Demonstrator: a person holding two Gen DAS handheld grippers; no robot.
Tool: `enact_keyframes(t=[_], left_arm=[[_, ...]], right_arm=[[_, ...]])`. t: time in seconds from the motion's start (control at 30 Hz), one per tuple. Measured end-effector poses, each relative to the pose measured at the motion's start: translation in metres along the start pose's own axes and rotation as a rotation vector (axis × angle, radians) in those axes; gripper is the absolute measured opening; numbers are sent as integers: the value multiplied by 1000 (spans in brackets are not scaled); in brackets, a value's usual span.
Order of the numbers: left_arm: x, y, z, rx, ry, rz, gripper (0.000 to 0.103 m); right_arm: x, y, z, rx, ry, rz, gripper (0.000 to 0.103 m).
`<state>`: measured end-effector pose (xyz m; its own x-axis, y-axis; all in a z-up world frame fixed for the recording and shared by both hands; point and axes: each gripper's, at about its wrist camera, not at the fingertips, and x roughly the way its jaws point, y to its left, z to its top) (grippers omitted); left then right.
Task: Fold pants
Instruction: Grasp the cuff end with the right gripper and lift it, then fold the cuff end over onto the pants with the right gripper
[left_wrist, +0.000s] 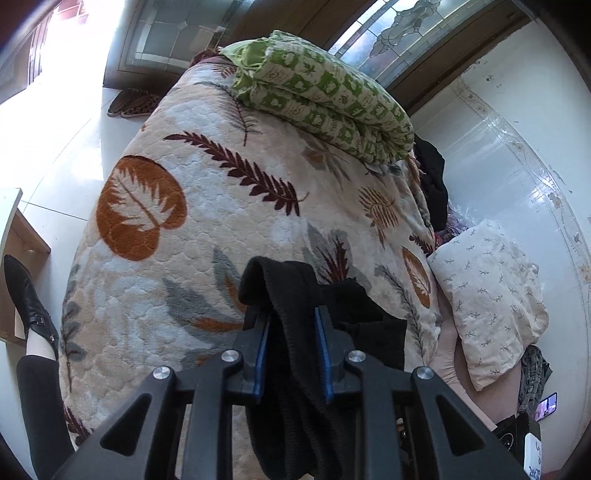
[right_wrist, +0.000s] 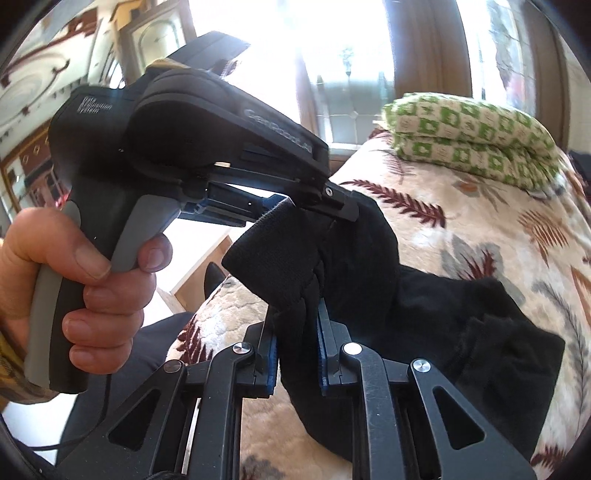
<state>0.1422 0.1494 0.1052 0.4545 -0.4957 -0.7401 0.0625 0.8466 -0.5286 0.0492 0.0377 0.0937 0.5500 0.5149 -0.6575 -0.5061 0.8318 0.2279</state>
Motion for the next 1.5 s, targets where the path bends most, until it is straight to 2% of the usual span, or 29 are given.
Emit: enact_keyframes(t=[0.17,0.53,0.8,0.87,0.97,1.03,1.13,1.2,1.23,1.27,1.3,1.33,1.37,1.4,1.43,1.5], left_arm=[[12,-44,-10,54,2,-44,22],[62,-135,-31,203,83,-68,19],[121,-197,-50,333,171,-39,19],[141,-204,-56,378,215,-10,19],[163,-201,-63,365,279,-10,19],[168,-199,-67,357,285,-18,19],[165,-202,-67,376,289,-19,20],[156,-203,-61,365,284,-38,22],[150,-203,-56,358,272,-47,27],[141,-202,-52,353,253,-54,36],[131,-200,-48,351,234,-58,42],[123,-197,-45,352,213,-60,52],[112,-193,-43,355,187,-57,56],[104,-188,-43,359,166,-50,56],[97,-182,-43,361,151,-42,56],[85,-166,-47,362,128,-10,56]], right_arm=[[-26,-38,-15,152,-9,1,15],[-75,-102,-49,328,-43,-85,14],[-94,-153,-80,518,-55,-143,14],[-87,-164,-89,562,-28,-139,14],[-76,-180,-109,641,21,-133,15],[-72,-189,-123,721,30,-103,16],[-73,-191,-126,755,24,-82,18],[-76,-192,-125,766,28,-93,25],[-79,-192,-125,774,32,-111,28],[-82,-193,-124,784,40,-131,33],[-86,-194,-123,800,55,-167,42],[-91,-195,-121,809,66,-202,48],[-97,-195,-120,810,80,-260,64],[-105,-195,-119,803,85,-324,69],[-116,-196,-118,793,71,-357,69],[-129,-200,-115,782,41,-368,68]])
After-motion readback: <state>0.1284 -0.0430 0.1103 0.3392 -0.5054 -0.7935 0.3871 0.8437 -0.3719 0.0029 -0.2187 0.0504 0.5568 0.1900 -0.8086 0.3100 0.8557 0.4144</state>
